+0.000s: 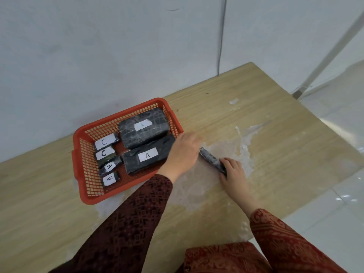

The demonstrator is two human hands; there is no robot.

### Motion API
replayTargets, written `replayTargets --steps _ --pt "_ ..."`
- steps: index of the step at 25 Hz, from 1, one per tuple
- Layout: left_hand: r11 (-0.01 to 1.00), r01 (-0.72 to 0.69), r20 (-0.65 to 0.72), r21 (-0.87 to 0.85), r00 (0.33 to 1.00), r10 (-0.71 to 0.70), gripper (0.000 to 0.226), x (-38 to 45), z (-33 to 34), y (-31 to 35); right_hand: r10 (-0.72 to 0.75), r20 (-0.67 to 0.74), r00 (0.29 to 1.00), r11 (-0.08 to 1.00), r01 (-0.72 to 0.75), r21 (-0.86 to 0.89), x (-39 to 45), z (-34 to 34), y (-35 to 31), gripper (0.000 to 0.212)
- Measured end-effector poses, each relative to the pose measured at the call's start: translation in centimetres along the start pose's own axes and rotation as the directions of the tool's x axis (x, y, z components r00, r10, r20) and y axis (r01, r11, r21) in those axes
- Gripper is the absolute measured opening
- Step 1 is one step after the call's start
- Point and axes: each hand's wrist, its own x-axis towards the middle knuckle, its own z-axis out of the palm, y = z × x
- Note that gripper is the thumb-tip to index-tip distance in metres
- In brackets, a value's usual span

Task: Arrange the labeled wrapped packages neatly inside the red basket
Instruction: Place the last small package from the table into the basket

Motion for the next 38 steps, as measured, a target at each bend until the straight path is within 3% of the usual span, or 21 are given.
replayTargets --steps 2,4,6,9,11,14,18,21,24,28,32,35,38 --pt "0.990 -0.103 0.219 0.102 0.973 0.078 0.051 1.2 1.5 1.3 0.031 -0.028 0.999 0.996 -0.028 0.087 0.2 -0.4 0.0 0.040" --pt "0.979 -0.141 0.298 0.148 0.950 0.092 0.055 2.0 2.4 1.7 0.036 -0.066 0.997 0.983 -0.024 0.180 0.4 -1.4 0.0 0.039" --pt "0.988 -0.133 0.223 0.083 0.968 0.112 0.049 2.5 2.0 1.7 0.011 -0.100 0.995 0.971 0.013 0.238 0.4 -3.1 0.0 0.038" --pt "0.972 -0.153 -0.036 -0.180 0.988 0.149 0.035 3.0 -0.5 0.8 -0.059 -0.108 0.992 0.935 0.093 0.343 1.0 -6.3 -0.9 0.032" --pt "0.920 -0.092 -0.117 -0.381 0.992 0.050 0.030 2.2 -3.1 -0.5 -0.127 -0.080 0.989 0.904 0.149 0.400 2.1 -8.0 -2.4 0.026" --pt "0.809 0.088 -0.093 -0.581 0.981 -0.173 0.026 -0.7 -6.1 -3.9 -0.209 -0.029 0.977 0.869 0.200 0.453 4.2 -9.3 -5.8 0.021" --pt "0.644 0.299 -0.134 -0.704 0.835 -0.534 0.029 -6.4 -7.3 -8.0 -0.337 0.035 0.941 0.807 0.269 0.526 6.4 -8.5 -10.7 0.035" --pt "0.576 0.467 -0.058 -0.671 0.741 -0.669 0.033 -10.3 -7.1 -10.9 -0.425 0.097 0.900 0.843 0.355 0.404 7.6 -5.9 -14.1 0.029" --pt "0.514 0.620 0.078 -0.593 0.680 -0.729 0.032 -14.1 -7.0 -13.9 -0.485 0.260 0.835 0.870 0.430 0.243 8.5 -2.7 -17.1 0.031" --pt "0.512 0.758 0.205 -0.405 0.621 -0.757 0.034 -17.2 -6.1 -15.4 -0.454 0.451 0.768 0.889 0.428 0.166 8.5 0.5 -19.6 0.025" --pt "0.513 0.806 0.326 -0.295 0.590 -0.739 0.024 -17.2 -4.7 -15.2 -0.345 0.545 0.764 0.921 0.386 0.042 8.4 2.8 -20.4 0.014" --pt "0.481 0.835 0.360 -0.267 0.549 -0.754 0.019 -16.6 -3.9 -15.5 -0.285 0.521 0.805 0.950 0.308 0.046 8.0 3.5 -20.3 0.005" --pt "0.450 0.860 0.376 -0.241 0.510 -0.773 0.019 -16.1 -3.2 -15.8 -0.288 0.541 0.790 0.953 0.294 0.078 7.6 3.7 -20.1 0.016"
